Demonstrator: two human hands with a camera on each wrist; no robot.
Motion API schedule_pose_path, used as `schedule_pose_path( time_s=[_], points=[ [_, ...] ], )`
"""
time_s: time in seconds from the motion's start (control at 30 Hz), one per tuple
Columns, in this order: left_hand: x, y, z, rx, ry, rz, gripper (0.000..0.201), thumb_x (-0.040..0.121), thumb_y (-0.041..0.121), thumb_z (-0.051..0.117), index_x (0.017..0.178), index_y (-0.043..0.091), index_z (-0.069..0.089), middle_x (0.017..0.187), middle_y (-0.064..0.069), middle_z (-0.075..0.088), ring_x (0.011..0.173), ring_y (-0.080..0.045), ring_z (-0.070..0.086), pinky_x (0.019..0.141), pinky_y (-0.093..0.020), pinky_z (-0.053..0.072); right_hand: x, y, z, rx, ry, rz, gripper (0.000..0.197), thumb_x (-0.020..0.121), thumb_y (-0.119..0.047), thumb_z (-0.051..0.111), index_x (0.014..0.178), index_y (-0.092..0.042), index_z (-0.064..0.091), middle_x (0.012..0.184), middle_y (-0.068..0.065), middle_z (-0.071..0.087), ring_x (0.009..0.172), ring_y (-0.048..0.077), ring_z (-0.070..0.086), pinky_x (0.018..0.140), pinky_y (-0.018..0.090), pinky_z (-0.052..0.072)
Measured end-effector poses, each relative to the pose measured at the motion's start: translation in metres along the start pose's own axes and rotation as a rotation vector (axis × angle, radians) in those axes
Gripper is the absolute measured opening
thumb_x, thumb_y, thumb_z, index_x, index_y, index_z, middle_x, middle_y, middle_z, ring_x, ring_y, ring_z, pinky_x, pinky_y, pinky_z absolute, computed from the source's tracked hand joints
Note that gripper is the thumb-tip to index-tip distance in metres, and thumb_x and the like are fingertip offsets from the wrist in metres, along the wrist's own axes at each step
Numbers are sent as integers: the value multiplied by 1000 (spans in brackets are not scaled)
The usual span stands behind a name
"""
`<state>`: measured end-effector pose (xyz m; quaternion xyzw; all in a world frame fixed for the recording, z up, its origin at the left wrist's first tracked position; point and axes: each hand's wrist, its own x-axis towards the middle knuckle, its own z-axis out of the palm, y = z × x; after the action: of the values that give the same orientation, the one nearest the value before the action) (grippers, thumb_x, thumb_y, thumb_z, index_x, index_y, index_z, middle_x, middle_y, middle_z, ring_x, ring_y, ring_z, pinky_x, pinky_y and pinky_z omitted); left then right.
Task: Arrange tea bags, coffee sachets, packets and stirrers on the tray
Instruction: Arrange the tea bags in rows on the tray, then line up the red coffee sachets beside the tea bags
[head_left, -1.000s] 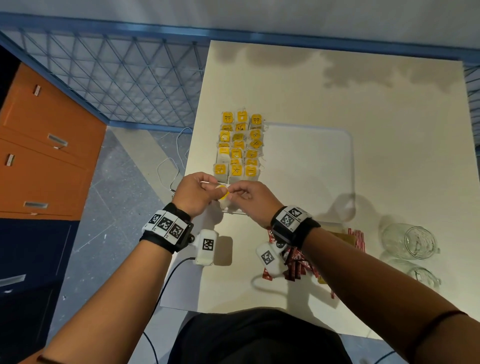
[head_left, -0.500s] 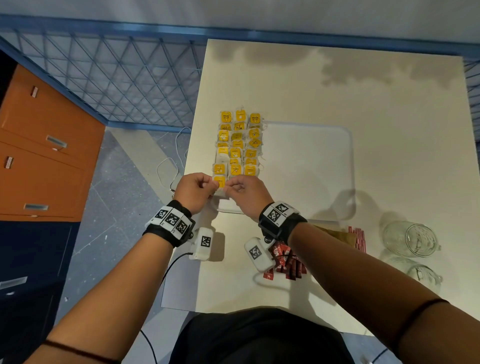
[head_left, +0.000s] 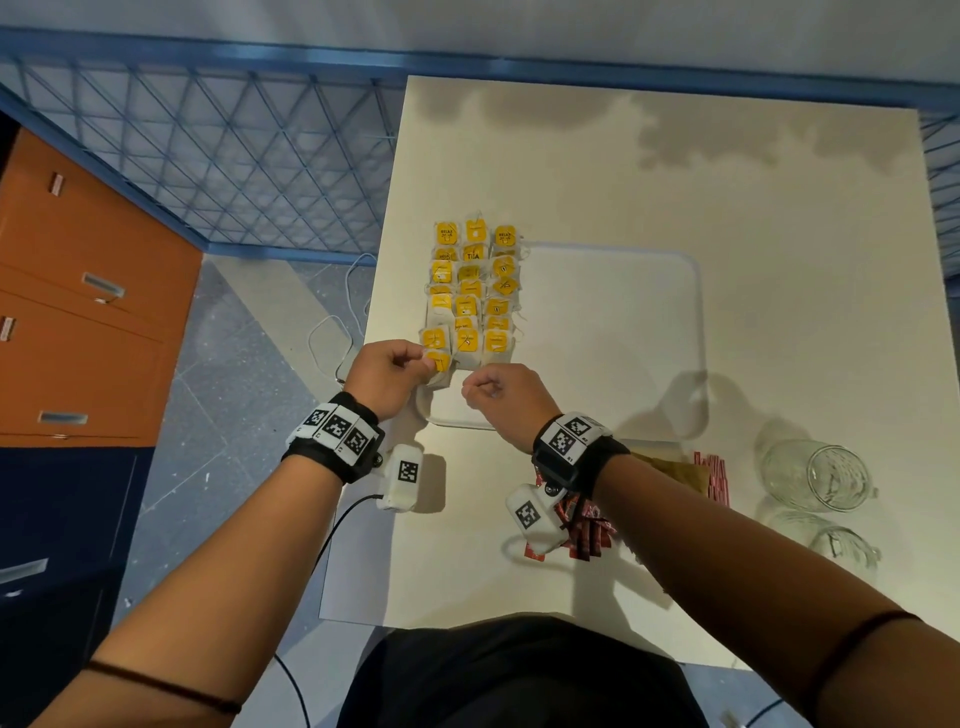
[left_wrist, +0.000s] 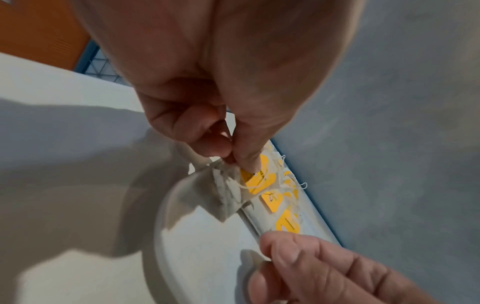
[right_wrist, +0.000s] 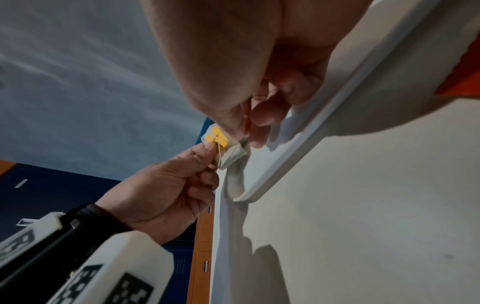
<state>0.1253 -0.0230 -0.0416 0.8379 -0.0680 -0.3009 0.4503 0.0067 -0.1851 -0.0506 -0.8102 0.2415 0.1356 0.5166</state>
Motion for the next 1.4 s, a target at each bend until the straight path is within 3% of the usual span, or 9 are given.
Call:
schedule_pose_path(
  time_s=[0.1,0.23,0.47,0.7,0.8,0.9,1.03,1.27,1.4],
  points=[
    [5,-4,3,-12,21,-39,5,86,6,77,90,4,77,72,6,67,60,2,59,72,-20,48,-2,1,-3,-1,-9,6,14,82,-42,57,87,-50,68,81,-16,75,86,16,71,88,46,59],
    [8,-4,7,-20,90,-57,10,84,9,80,81,14,73,72,-1,64,64,-10,57,71,-21,52,-2,5,-7,-1,-4,20,15,80,-45,56,83,-47,70,79,-17,74,84,14,71,88,45,59],
    [11,-9,9,-1,137,-89,14,84,9,80,80,15,69,67,0,56,60,-12,50,74,-27,51,-4,7,-17,15,12,34,12,82,-50,58,77,-54,69,80,-17,75,86,13,71,90,44,58],
    [6,-7,8,0,184,-78,16,83,21,81,86,13,67,77,-4,67,69,-16,60,73,-30,53,-19,16,-46,18,90,33,18,84,-56,60,88,-43,72,87,-17,74,86,4,70,88,43,60],
    [-2,-3,6,22,219,-43,16,84,29,77,85,16,67,78,-1,68,71,-16,61,75,-33,53,-33,14,-66,-12,137,-2,14,92,-44,65,96,-36,75,91,-18,73,90,-1,67,87,32,57],
    [-17,3,8,47,213,-1,10,87,24,73,87,16,67,77,3,65,70,-13,58,73,-30,51,-54,16,-86,-44,173,-20,16,97,-34,66,106,-25,76,98,-17,72,93,-7,62,82,16,46],
    [-42,6,16,37,93,69,12,89,21,72,89,10,68,81,1,75,73,-10,69,70,-26,52,-87,30,-102,-72,156,52,17,99,-37,65,110,-27,72,102,-13,71,89,1,66,76,20,51],
    [-84,1,49,299,-185,106,13,85,38,71,84,25,70,79,10,73,77,-7,66,71,-27,52,-137,74,-106,-251,101,20,29,96,-37,69,115,-16,72,97,-2,75,89,11,70,81,34,62],
    [-100,4,78,520,-382,103,25,85,48,70,80,23,67,76,11,67,73,-5,60,65,-24,41,-155,88,-99,-331,75,114,31,94,-40,70,114,-17,70,90,-12,67,86,12,68,82,32,60]
  ],
)
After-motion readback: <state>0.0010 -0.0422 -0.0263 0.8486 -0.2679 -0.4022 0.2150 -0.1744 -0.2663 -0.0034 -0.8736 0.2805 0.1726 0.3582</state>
